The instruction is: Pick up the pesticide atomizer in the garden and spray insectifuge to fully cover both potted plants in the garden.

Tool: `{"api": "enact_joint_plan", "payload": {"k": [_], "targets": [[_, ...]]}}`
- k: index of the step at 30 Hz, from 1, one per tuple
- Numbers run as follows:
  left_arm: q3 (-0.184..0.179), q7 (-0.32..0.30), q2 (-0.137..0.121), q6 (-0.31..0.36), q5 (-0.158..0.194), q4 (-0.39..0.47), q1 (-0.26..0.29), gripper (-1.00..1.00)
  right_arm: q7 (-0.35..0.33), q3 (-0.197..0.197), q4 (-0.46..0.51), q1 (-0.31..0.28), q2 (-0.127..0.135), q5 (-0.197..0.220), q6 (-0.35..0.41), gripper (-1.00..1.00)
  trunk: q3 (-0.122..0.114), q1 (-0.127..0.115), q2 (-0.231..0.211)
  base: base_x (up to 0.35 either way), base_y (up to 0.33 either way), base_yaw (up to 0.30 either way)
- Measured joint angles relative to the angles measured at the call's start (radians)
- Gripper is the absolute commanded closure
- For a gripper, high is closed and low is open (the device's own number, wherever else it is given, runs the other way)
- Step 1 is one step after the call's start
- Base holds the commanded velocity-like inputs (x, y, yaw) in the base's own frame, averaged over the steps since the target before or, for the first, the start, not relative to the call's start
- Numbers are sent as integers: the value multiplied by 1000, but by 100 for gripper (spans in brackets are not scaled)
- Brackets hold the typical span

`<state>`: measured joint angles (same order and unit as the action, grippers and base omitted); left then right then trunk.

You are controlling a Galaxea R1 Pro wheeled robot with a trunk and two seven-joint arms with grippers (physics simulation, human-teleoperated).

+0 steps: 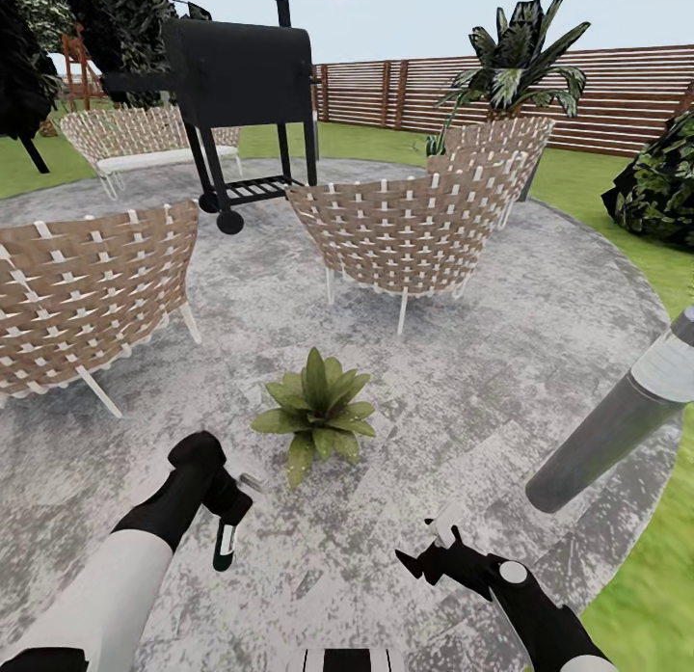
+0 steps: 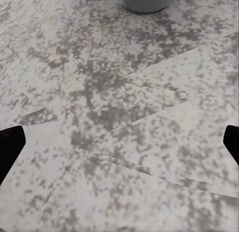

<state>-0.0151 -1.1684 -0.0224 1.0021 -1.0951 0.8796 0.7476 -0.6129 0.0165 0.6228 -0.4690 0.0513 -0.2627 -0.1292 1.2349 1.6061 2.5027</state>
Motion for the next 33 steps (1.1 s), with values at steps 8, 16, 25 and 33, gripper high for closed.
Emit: {"api": "enact_joint_plan", "payload": {"k": [8, 16, 25, 33], "targets": [[4, 32, 7, 1, 11, 17, -1, 100, 1, -2, 1, 0, 2, 0, 0, -100, 0, 0, 0, 174, 91, -1], [20, 33, -2, 0, 11, 19, 1, 100, 5, -1, -1, 0, 6, -2, 0, -100, -4, 0, 0, 9, 4, -201], [23, 34, -3, 0, 11, 20, 14, 100, 132, 2, -22, 0, 6, 0, -3, -100, -11, 0, 0, -100, 112, -162], [23, 29, -3, 0, 11, 21, 17, 100, 134, 0, -26, 0, 4, 2, -1, -100, -11, 0, 0, 54, 83, -199]]}}
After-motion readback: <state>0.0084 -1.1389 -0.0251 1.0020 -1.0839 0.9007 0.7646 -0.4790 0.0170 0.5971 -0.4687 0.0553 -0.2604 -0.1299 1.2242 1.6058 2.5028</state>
